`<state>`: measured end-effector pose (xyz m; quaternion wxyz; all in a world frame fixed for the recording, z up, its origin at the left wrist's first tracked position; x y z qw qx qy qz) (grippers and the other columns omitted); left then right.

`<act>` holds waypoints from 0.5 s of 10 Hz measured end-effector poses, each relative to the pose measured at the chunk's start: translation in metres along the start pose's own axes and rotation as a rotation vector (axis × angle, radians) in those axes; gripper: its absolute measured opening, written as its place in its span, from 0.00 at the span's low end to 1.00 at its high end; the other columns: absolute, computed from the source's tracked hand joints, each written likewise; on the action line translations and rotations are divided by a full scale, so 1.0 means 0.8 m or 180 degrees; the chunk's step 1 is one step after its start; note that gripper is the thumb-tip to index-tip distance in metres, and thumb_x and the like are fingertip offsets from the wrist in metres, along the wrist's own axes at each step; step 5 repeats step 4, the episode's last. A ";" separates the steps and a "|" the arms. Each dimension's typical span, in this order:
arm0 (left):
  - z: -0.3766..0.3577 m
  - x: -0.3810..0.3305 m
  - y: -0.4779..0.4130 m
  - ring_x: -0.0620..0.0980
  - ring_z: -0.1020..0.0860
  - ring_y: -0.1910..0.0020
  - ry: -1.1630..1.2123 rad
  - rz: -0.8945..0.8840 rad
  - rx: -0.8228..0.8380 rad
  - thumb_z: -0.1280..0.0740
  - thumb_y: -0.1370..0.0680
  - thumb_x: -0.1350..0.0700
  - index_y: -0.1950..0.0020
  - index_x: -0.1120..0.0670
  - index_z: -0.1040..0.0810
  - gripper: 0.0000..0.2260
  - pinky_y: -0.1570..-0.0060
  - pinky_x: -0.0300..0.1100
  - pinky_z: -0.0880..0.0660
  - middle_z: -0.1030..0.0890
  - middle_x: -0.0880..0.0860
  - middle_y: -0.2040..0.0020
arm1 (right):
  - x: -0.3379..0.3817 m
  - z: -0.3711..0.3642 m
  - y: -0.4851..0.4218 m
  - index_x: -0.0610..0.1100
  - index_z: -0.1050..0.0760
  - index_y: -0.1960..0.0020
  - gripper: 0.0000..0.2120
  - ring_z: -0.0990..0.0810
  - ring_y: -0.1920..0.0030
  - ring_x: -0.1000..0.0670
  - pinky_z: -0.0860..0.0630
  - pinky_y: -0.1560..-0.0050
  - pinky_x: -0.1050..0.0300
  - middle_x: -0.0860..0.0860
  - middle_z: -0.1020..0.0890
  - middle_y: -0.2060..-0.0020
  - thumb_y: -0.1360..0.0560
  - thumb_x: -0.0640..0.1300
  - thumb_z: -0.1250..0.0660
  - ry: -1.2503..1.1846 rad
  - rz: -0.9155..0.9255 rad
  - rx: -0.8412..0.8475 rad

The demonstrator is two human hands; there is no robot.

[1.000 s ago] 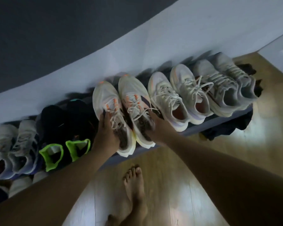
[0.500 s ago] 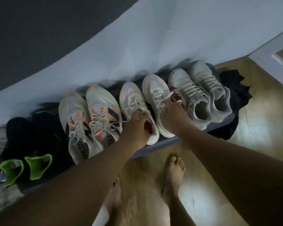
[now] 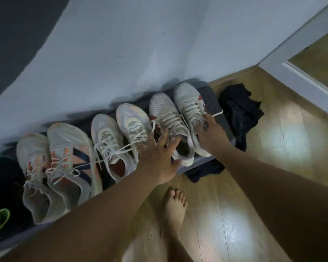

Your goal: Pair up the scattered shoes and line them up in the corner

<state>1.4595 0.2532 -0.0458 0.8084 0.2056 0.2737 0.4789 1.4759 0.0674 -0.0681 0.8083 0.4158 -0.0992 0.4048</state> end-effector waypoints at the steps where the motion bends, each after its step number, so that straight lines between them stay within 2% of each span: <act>1: 0.001 -0.007 -0.014 0.62 0.57 0.22 -0.0097 0.0258 0.0084 0.44 0.20 0.41 0.24 0.40 0.46 0.25 0.33 0.74 0.50 0.58 0.48 0.20 | -0.014 -0.016 -0.003 0.50 0.43 0.23 0.26 0.28 0.35 0.38 0.32 0.37 0.47 0.41 0.30 0.31 0.19 0.53 0.43 0.0163 0.0028 0.0057; 2: 0.001 -0.003 -0.009 0.60 0.53 0.22 -0.0256 0.0165 -0.0092 0.42 0.20 0.43 0.25 0.41 0.42 0.24 0.33 0.71 0.44 0.57 0.49 0.20 | -0.023 -0.014 -0.006 0.46 0.40 0.24 0.23 0.31 0.33 0.35 0.31 0.36 0.47 0.36 0.34 0.28 0.18 0.48 0.44 -0.0108 -0.0057 0.0052; 3: 0.022 0.009 0.019 0.59 0.50 0.22 -0.0045 0.0067 -0.0117 0.41 0.20 0.45 0.23 0.41 0.43 0.25 0.30 0.64 0.42 0.56 0.51 0.20 | -0.009 0.001 0.011 0.46 0.43 0.23 0.24 0.42 0.26 0.37 0.37 0.31 0.47 0.44 0.47 0.22 0.18 0.48 0.46 0.0056 0.0070 0.0249; 4: 0.046 0.031 0.097 0.58 0.45 0.23 0.0374 0.0467 -0.0474 0.40 0.20 0.47 0.23 0.45 0.40 0.25 0.28 0.57 0.40 0.51 0.54 0.20 | 0.004 0.014 0.089 0.52 0.42 0.24 0.29 0.32 0.32 0.38 0.32 0.35 0.43 0.42 0.34 0.29 0.23 0.53 0.39 -0.0097 0.0216 0.0066; 5: 0.046 0.031 0.097 0.58 0.45 0.23 0.0374 0.0467 -0.0474 0.40 0.20 0.47 0.23 0.45 0.40 0.25 0.28 0.57 0.40 0.51 0.54 0.20 | 0.004 0.014 0.089 0.52 0.42 0.24 0.29 0.32 0.32 0.38 0.32 0.35 0.43 0.42 0.34 0.29 0.23 0.53 0.39 -0.0097 0.0216 0.0066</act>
Point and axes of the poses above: each hand's wrist, its own y-axis away from the middle knuckle, its own z-axis out of the back of the hand, x = y × z, the point moved 6 cm from there along -y, towards the middle knuckle
